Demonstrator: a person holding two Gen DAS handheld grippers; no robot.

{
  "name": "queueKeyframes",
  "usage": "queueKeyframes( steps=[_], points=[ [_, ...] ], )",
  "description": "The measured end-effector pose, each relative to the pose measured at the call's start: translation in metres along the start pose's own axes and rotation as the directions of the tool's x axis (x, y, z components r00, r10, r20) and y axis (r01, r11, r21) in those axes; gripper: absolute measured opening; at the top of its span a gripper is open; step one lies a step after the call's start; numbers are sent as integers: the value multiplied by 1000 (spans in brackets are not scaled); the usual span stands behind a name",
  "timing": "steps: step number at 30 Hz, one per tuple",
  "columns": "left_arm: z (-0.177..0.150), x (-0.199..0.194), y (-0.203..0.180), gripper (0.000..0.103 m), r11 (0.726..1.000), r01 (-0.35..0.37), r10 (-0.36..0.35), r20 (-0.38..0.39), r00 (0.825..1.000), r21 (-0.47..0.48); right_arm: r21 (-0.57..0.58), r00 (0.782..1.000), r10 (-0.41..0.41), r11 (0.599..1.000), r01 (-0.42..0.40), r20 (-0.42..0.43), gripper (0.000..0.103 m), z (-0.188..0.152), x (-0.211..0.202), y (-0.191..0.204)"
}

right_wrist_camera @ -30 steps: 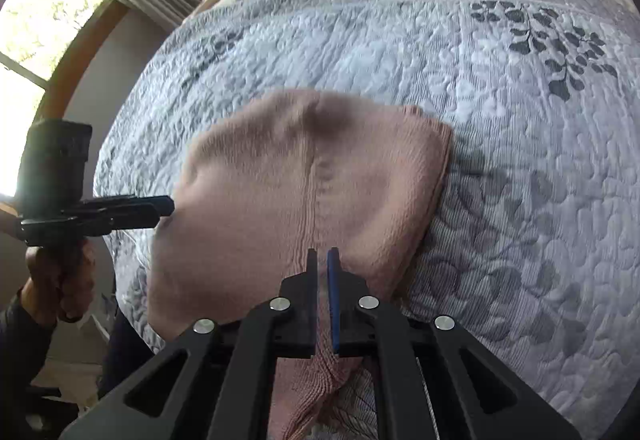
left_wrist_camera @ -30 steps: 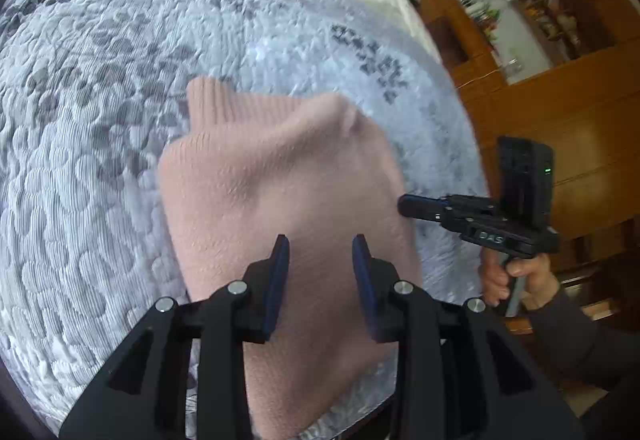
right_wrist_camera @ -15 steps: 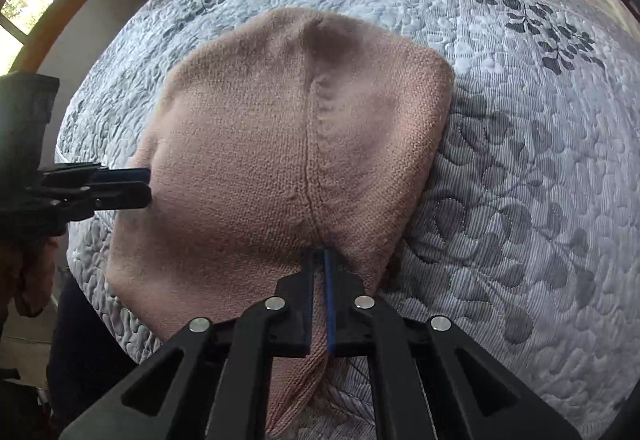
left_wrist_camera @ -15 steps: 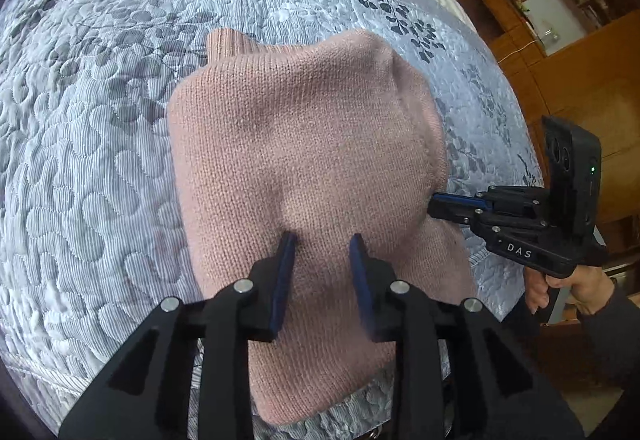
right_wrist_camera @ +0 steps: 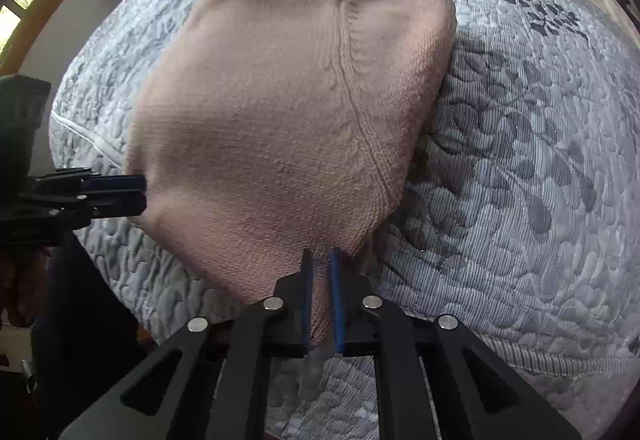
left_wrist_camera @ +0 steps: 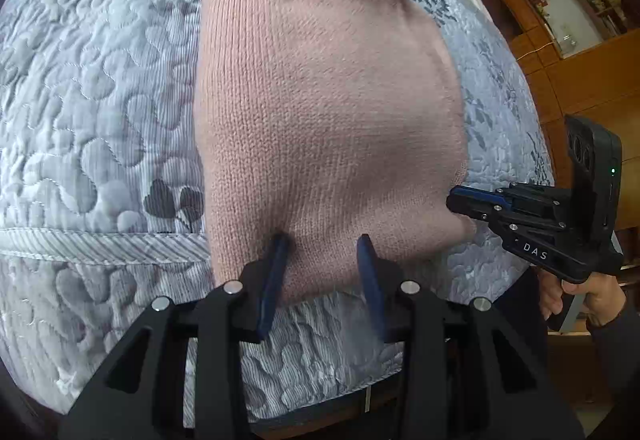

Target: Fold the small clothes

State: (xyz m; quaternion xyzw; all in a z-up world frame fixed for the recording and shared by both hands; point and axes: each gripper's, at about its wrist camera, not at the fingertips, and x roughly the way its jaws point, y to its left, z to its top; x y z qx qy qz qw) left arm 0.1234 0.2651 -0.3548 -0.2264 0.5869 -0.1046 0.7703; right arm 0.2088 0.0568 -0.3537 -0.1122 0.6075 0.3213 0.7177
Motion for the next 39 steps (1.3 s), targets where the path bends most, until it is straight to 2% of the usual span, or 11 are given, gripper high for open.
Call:
queueKeyframes(
  steps=[2, 5, 7, 9, 13, 16, 18, 25, 29, 34, 39],
  points=[
    [-9, -30, -9, 66, 997, -77, 76, 62, 995, 15, 9, 999, 7, 1000, -7, 40, 26, -3, -23, 4],
    [-26, -80, -26, 83, 970, -243, 237, 151, 960, 24, 56, 995, -31, 998, 26, 90, 65, -18, -64, 12],
    [-40, -112, -38, 93, 963, -271, 264, 192, 945, 7, 71, 987, -90, 994, 81, 137, 93, -33, -95, 27],
    [-51, -140, -51, 97, 955, -298, 291, 200, 935, 5, 68, 967, -188, 982, 179, 172, 95, -46, -125, 46],
    [-82, -187, -85, 99, 910, -415, 405, 230, 885, -5, 40, 902, -358, 932, 359, 240, 99, -75, -182, 92],
    [-103, -223, -106, 99, 898, -440, 424, 287, 859, -8, 71, 874, -366, 929, 363, 320, 99, -92, -226, 116],
    [-116, -251, -120, 100, 890, -455, 431, 341, 836, -9, 95, 875, -332, 943, 320, 352, 99, -99, -253, 127],
    [-139, -314, -165, 100, 918, -393, 347, 364, 864, 56, 113, 854, -364, 931, 348, 372, 99, -109, -323, 169],
    [-147, -319, -172, 100, 891, -453, 410, 395, 822, 19, 136, 840, -385, 922, 361, 382, 99, -121, -335, 182],
    [-150, -299, -168, 99, 909, -416, 389, 323, 863, 13, 165, 854, -378, 925, 341, 357, 99, -131, -326, 182],
    [-155, -297, -174, 99, 906, -423, 392, 326, 860, 28, 161, 857, -377, 926, 342, 351, 99, -137, -322, 183]
  ],
)
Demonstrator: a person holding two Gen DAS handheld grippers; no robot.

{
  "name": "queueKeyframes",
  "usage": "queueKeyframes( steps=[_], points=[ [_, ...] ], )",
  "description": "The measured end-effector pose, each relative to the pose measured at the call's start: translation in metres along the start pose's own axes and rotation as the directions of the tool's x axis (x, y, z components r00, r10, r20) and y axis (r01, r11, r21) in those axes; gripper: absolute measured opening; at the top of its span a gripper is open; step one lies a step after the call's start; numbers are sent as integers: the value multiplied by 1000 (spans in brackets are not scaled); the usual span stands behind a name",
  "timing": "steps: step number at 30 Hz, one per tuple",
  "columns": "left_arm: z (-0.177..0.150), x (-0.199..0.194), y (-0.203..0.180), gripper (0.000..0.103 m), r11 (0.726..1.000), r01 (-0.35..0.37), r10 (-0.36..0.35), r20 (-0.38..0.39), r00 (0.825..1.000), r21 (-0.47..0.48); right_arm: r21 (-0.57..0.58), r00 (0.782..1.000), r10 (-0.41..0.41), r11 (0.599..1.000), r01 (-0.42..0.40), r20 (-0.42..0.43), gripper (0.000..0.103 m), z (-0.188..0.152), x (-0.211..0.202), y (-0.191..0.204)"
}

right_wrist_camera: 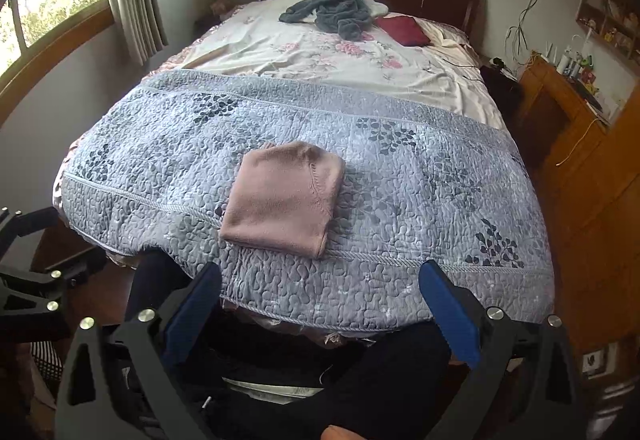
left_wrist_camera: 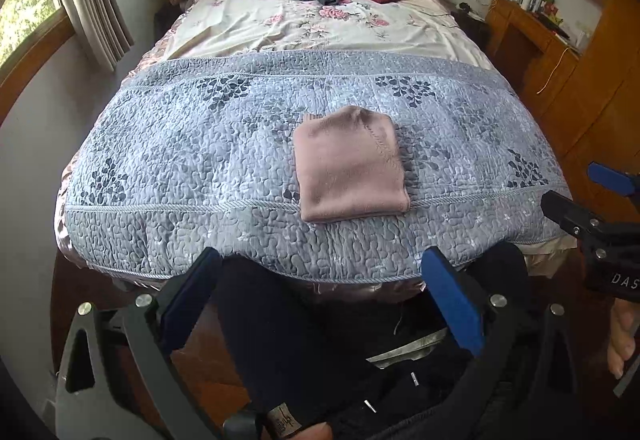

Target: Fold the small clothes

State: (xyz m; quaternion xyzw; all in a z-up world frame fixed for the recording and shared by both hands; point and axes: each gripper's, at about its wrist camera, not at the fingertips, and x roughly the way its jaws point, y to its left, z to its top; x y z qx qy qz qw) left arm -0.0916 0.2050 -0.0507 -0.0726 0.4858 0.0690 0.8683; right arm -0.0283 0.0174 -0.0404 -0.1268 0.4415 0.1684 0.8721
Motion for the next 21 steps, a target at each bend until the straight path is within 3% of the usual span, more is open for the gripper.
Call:
queueKeyframes(
  steps=[21],
  points=[
    [10, 8, 5, 99, 1000, 3, -3, -11, 1000, -9, 8, 1000, 5, 1000, -5, 12, 99, 8, 10, -5]
  ],
)
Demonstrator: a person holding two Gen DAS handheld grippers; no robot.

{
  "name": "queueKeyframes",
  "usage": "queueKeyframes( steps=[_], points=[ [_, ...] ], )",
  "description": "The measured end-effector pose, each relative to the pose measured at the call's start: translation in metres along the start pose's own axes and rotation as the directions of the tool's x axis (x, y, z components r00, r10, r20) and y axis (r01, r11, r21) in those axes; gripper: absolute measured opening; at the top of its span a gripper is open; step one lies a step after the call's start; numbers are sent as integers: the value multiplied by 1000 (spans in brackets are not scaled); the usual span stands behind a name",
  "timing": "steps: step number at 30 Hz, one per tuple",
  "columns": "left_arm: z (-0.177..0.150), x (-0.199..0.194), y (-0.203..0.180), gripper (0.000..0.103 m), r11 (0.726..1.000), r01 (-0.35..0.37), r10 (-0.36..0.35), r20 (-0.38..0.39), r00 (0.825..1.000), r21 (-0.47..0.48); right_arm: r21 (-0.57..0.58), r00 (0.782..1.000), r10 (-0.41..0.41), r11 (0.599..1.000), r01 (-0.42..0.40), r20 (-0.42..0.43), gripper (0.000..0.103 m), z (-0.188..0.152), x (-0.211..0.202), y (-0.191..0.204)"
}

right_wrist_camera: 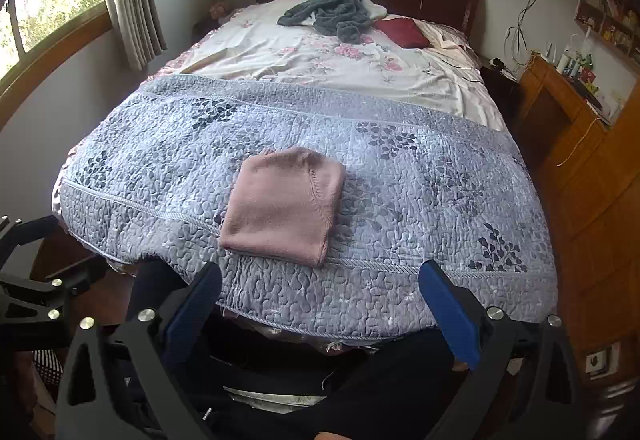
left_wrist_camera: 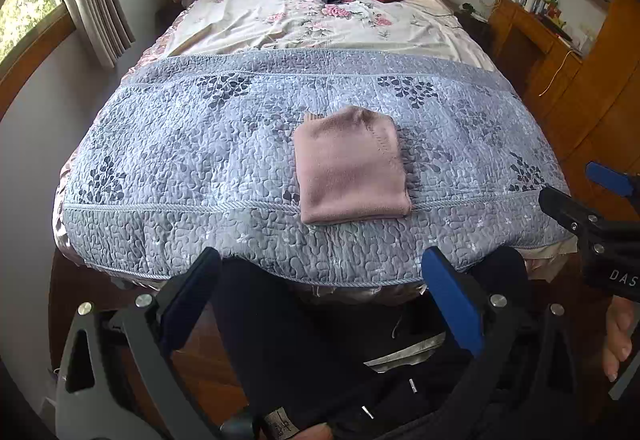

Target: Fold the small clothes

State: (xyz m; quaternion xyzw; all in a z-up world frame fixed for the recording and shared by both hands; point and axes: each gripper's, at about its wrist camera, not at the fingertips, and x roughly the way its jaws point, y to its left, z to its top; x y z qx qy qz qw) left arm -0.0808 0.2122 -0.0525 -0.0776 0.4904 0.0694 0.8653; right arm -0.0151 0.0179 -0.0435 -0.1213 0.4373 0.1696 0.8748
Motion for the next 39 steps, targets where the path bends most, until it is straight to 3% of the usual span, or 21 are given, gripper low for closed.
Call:
queueKeyframes(
  steps=[39],
  points=[
    [5, 1, 2, 99, 1000, 4, -4, 17, 1000, 6, 15, 999, 4, 1000, -5, 37, 99, 2, 0, 0]
  ],
)
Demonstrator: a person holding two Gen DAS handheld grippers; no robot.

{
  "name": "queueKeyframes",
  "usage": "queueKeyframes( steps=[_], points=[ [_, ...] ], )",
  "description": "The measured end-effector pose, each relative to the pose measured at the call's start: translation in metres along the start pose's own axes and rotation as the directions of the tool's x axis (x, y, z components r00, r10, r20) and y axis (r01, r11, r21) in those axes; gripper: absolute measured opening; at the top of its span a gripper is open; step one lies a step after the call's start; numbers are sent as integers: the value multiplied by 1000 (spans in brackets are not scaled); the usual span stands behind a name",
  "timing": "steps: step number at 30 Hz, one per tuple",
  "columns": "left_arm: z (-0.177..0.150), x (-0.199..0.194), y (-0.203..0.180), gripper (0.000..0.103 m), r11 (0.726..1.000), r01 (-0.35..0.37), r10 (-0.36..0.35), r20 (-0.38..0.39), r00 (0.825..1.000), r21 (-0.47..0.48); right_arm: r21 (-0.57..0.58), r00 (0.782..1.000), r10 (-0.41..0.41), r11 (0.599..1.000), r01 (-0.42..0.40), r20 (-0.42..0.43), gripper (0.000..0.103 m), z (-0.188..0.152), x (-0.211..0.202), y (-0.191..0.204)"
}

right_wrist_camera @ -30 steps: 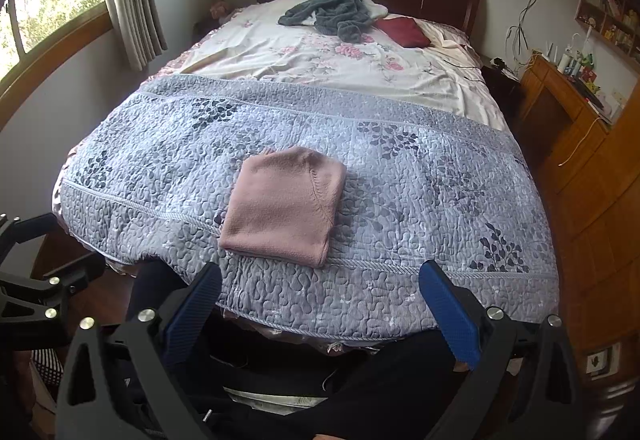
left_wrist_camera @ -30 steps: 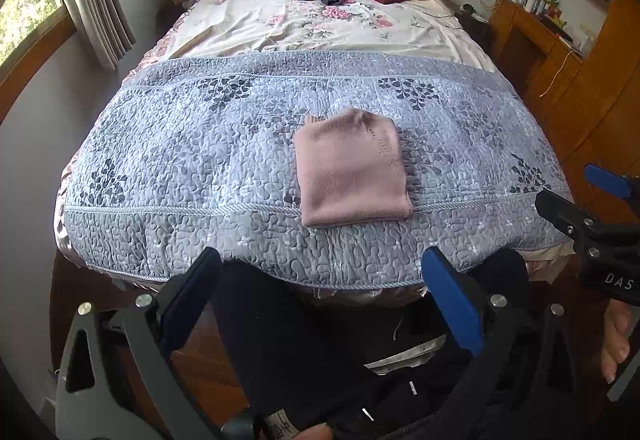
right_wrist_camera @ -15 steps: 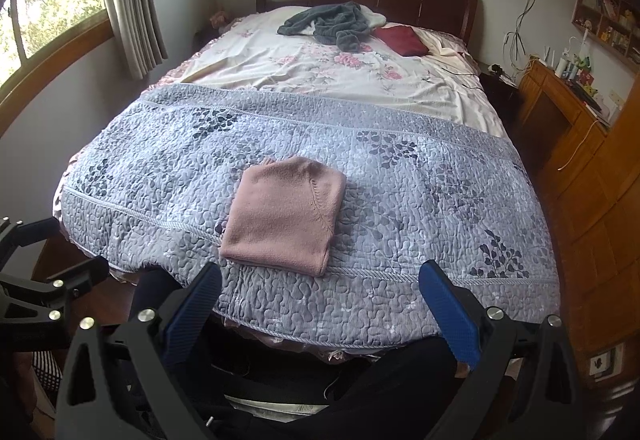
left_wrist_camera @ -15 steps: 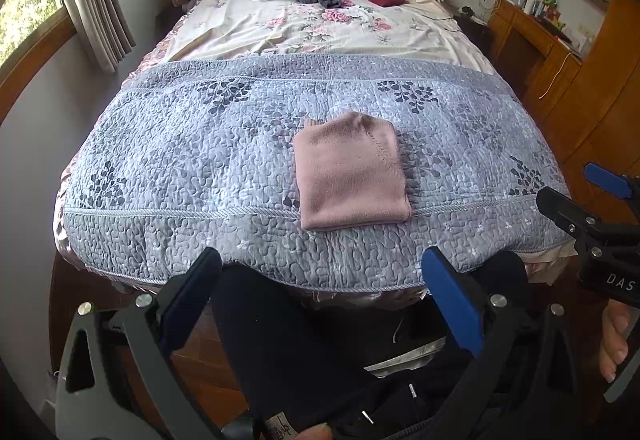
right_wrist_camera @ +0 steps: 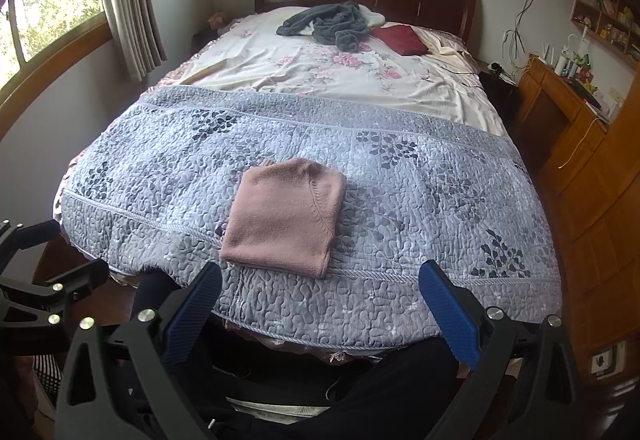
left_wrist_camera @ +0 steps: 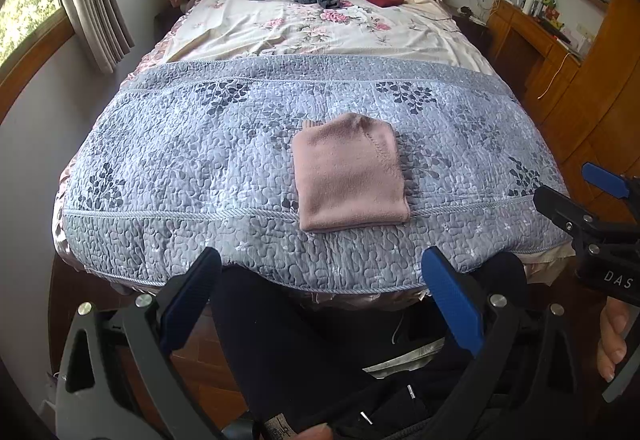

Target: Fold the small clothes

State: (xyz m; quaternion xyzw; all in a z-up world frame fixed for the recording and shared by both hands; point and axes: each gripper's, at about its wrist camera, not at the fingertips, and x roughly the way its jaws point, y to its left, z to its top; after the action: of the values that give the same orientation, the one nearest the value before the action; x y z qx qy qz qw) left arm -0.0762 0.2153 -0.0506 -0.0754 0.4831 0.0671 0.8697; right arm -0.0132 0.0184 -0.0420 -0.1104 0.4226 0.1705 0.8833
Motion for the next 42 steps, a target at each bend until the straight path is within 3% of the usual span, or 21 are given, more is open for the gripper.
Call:
queueKeyframes(
  steps=[42],
  points=[
    [3, -1, 2, 99, 1000, -1, 1, -1, 1000, 2, -4, 1000, 10, 1000, -10, -2, 99, 2, 1, 3]
  ],
)
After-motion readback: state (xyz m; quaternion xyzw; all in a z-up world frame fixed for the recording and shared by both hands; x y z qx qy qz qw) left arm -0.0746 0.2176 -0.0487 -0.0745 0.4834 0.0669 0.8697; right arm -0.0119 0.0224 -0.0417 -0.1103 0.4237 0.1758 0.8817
